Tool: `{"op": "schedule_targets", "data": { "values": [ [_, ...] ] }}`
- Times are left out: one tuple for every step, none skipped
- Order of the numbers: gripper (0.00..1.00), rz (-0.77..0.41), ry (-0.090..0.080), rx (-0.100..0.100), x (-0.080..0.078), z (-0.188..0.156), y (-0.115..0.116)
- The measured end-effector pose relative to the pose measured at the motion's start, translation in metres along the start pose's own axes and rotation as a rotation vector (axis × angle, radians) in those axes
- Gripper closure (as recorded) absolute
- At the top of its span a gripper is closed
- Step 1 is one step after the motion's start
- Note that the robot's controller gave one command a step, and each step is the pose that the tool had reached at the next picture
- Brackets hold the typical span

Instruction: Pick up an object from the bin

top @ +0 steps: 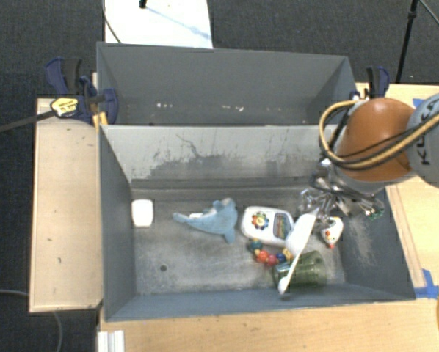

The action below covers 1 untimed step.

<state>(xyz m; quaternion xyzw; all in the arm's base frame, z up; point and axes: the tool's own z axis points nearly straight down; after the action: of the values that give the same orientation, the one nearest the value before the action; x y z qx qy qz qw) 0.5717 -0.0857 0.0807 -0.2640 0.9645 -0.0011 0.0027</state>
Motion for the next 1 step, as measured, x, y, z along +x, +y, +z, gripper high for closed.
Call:
{"op": "schedule_targets", "data": {
  "values": [
    [1.0, 0.0, 0.0, 0.0, 0.0, 0.0, 0.0]
  ]
}}
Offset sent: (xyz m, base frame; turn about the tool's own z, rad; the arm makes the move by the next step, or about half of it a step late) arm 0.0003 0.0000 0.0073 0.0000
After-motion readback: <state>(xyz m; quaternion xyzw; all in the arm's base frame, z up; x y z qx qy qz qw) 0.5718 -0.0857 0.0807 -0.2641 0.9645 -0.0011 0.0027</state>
